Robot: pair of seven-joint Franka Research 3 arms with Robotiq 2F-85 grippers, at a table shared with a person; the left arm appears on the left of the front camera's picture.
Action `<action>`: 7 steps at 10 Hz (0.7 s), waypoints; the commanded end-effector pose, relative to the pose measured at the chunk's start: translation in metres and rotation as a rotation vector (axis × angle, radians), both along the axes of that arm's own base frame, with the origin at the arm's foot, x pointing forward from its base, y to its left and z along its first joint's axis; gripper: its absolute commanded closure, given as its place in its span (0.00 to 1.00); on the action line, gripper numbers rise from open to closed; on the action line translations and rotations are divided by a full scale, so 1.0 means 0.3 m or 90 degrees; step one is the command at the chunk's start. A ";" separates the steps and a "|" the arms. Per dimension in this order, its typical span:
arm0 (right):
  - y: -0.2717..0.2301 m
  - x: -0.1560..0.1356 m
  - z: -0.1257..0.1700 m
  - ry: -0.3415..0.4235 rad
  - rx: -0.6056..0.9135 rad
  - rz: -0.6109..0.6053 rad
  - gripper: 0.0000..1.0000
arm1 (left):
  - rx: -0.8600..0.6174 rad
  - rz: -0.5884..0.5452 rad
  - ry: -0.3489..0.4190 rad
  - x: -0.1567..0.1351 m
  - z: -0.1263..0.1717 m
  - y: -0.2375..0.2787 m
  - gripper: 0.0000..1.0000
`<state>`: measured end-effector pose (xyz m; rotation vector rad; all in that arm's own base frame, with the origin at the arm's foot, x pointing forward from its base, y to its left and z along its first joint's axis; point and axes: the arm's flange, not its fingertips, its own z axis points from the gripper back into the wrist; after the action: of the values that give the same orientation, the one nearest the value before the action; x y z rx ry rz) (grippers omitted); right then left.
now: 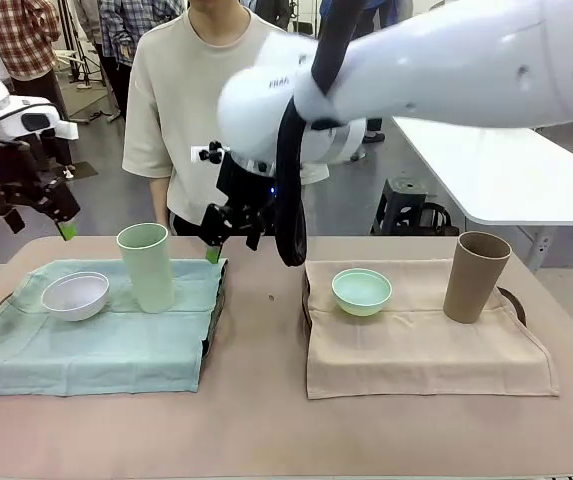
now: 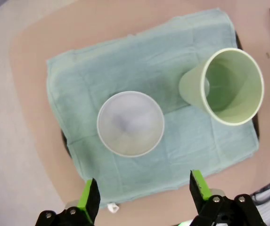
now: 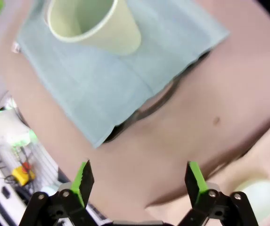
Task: Set up a tray with a mat and arrange the tableware.
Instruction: Place the Picnic Bowl and Reusable plastic cup back onto the Handle tray in front of the human's position.
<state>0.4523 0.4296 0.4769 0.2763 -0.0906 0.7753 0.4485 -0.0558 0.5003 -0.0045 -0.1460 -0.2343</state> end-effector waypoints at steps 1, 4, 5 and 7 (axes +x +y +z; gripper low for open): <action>-0.013 -0.058 0.119 0.016 -0.058 -0.097 0.00 | 0.028 0.027 0.015 0.019 -0.002 -0.062 0.00; -0.053 -0.054 0.128 -0.058 -0.168 -0.233 0.00 | 0.007 0.010 0.004 0.007 -0.007 -0.070 0.00; -0.054 -0.083 0.192 -0.017 -0.078 -0.157 0.00 | 0.007 0.010 0.004 0.007 -0.007 -0.070 0.00; -0.054 -0.083 0.192 -0.017 -0.078 -0.157 0.00 | 0.007 0.010 0.004 0.007 -0.007 -0.070 0.00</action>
<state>0.4265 0.4144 0.5346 0.0955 -0.1128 0.5088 0.4518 -0.0777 0.4998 0.0105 -0.1338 -0.2071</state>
